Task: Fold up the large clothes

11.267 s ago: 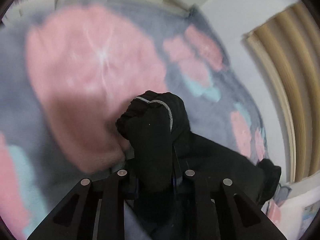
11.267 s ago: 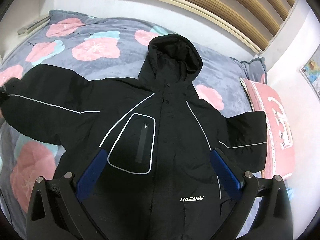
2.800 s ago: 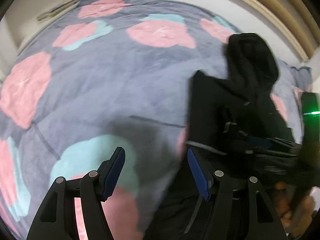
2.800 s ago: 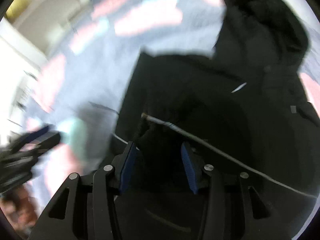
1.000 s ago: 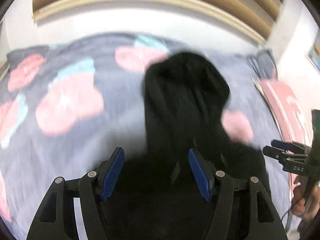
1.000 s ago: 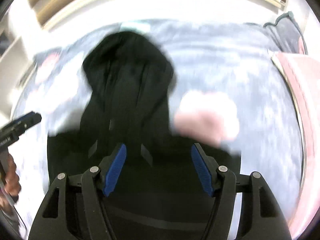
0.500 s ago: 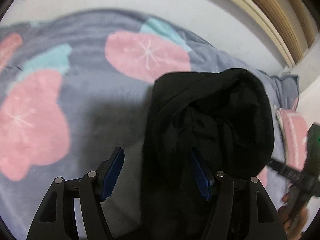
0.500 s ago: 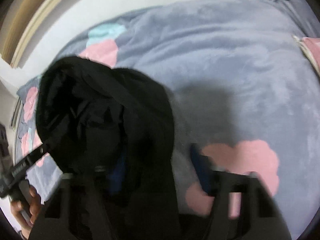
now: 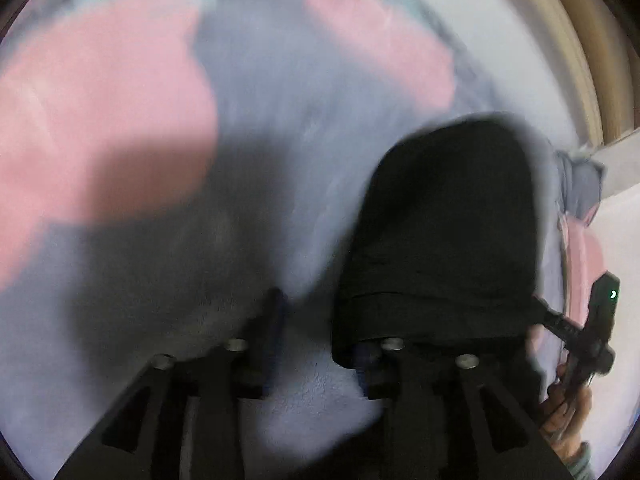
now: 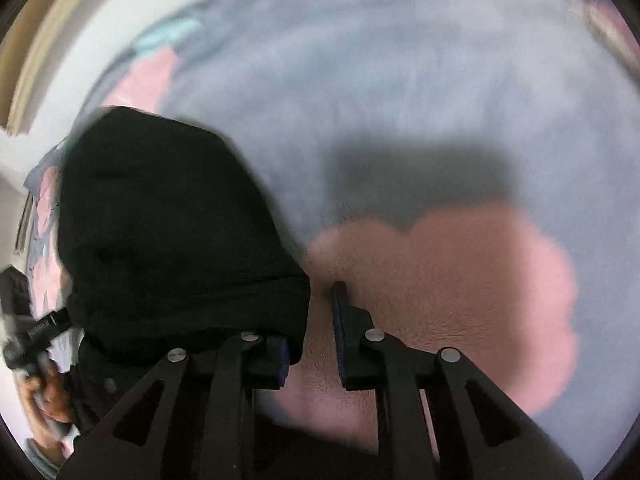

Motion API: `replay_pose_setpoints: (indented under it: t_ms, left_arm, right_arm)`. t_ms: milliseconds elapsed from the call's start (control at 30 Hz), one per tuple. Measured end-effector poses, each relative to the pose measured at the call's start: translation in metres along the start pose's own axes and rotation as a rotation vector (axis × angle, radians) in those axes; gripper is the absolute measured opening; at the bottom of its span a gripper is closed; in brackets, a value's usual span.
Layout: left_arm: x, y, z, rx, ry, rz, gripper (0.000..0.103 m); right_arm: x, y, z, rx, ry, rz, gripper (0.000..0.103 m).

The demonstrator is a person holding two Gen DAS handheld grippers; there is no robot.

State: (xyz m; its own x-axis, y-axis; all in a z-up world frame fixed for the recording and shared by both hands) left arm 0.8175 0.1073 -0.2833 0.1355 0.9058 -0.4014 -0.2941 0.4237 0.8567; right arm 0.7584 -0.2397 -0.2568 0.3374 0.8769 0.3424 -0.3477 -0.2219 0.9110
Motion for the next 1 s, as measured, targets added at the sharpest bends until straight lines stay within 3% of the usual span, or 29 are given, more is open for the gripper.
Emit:
replay_pose_setpoints:
  t_ms: [67, 133, 233, 300, 400, 567, 667, 800, 900, 1000]
  left_arm:
    - [-0.006, 0.009, 0.001, -0.025, -0.019, -0.006, 0.035]
    - [-0.009, 0.02, 0.0, -0.035, -0.031, -0.012, 0.038]
    - [-0.013, 0.045, -0.009, -0.039, -0.086, 0.015, 0.049]
    - [-0.013, 0.063, -0.018, -0.033, -0.12, 0.014, 0.049]
    - [-0.019, 0.102, -0.021, -0.09, -0.166, 0.007, 0.049]
    - [-0.063, 0.133, 0.028, -0.236, -0.213, -0.077, 0.054]
    - [-0.096, 0.108, 0.064, -0.249, -0.254, -0.07, 0.056]
    - [-0.1, 0.035, 0.085, -0.145, -0.212, -0.023, 0.056]
    - [-0.076, -0.008, 0.072, -0.078, -0.149, 0.019, 0.056]
    - [-0.061, -0.023, 0.059, -0.083, -0.099, -0.04, 0.055]
  right_arm:
    - [0.001, 0.006, 0.001, -0.002, 0.007, 0.012, 0.021]
    - [0.001, 0.018, 0.0, 0.007, 0.029, 0.007, 0.041]
    - [-0.002, 0.043, -0.005, -0.011, 0.072, -0.002, 0.061]
    - [-0.003, 0.069, -0.013, -0.038, 0.112, 0.005, 0.064]
    - [0.008, 0.109, -0.012, -0.103, 0.163, 0.012, 0.064]
    - [0.08, 0.144, 0.021, -0.238, 0.25, 0.09, 0.065]
    - [0.13, 0.117, 0.045, -0.247, 0.311, 0.07, 0.065]
    - [0.166, 0.048, 0.059, -0.161, 0.371, 0.017, 0.065]
    - [0.151, -0.009, 0.053, -0.076, 0.379, -0.083, 0.063]
    - [0.121, -0.043, 0.044, -0.016, 0.353, -0.106, 0.059]
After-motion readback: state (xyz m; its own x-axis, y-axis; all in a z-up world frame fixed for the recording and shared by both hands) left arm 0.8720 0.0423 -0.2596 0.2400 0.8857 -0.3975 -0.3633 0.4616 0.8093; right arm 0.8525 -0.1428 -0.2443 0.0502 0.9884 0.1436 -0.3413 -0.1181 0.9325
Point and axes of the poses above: each gripper's, at about its wrist camera, not at the fingertips, and y roughly against the way its jaws point, x to its left, z to its top, the point moved 3 cm from there along -y, roughly the way its jaws point, and after that the axes turned 9 degrees about -y, right-handed, at the moved point
